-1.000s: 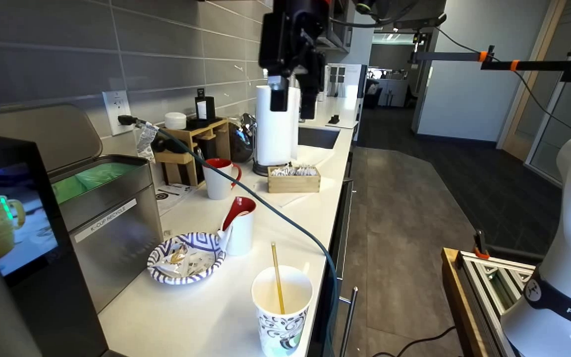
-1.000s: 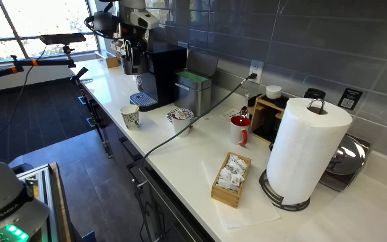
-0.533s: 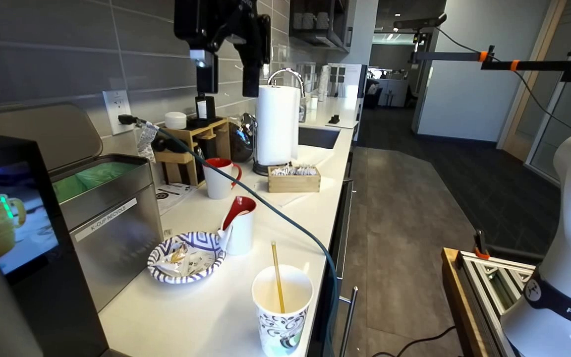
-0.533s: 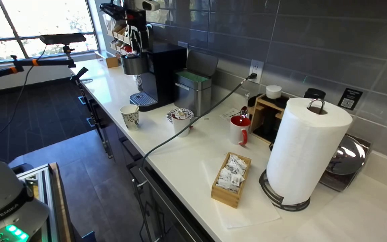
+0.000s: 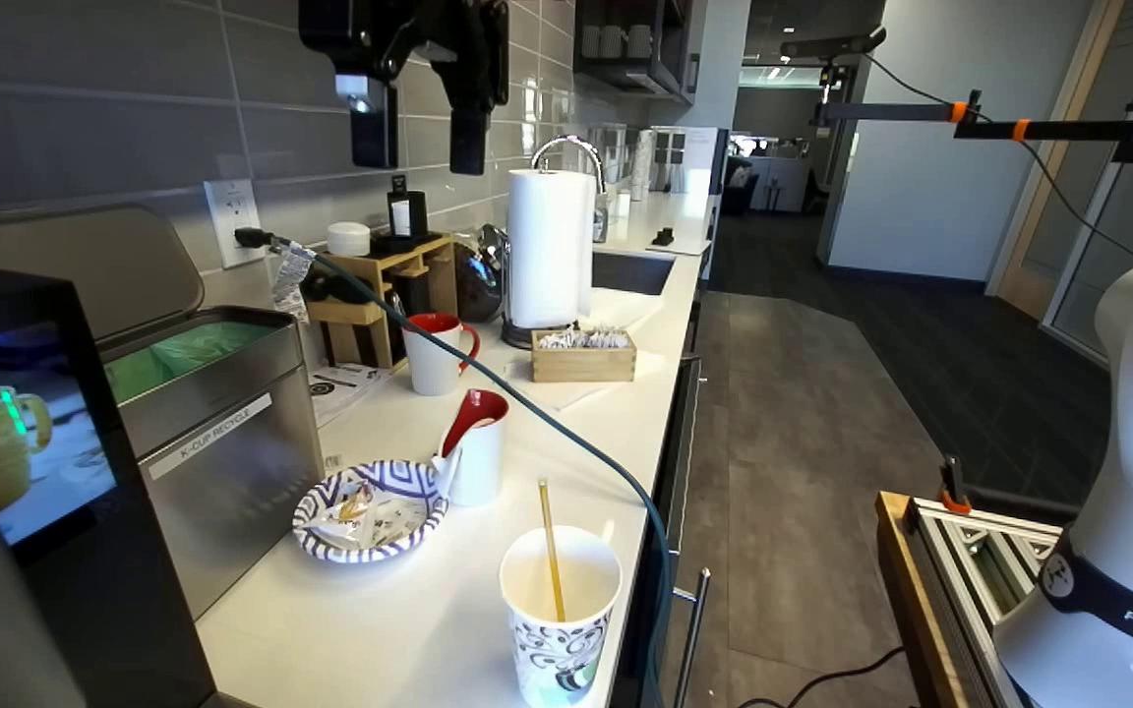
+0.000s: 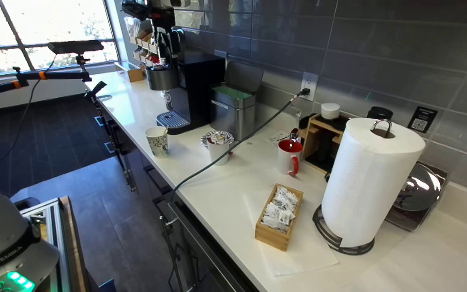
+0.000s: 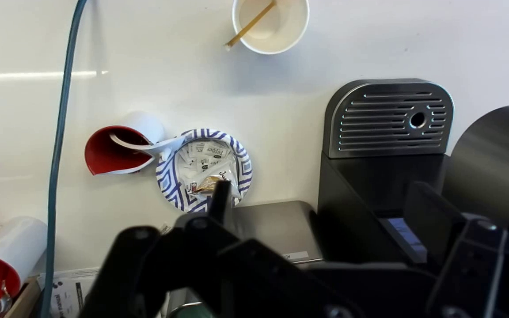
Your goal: Take the white item in the coffee maker and put it in the cup
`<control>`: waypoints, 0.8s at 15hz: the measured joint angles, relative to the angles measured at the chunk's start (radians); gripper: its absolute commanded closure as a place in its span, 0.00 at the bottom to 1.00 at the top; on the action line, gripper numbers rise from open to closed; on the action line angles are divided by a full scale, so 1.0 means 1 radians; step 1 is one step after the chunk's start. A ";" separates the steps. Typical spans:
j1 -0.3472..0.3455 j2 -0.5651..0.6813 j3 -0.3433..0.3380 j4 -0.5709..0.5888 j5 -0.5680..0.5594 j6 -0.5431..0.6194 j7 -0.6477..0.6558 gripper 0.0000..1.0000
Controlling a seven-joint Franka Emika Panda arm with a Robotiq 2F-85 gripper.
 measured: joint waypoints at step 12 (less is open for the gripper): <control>0.176 -0.011 0.148 -0.236 -0.248 0.408 0.576 0.00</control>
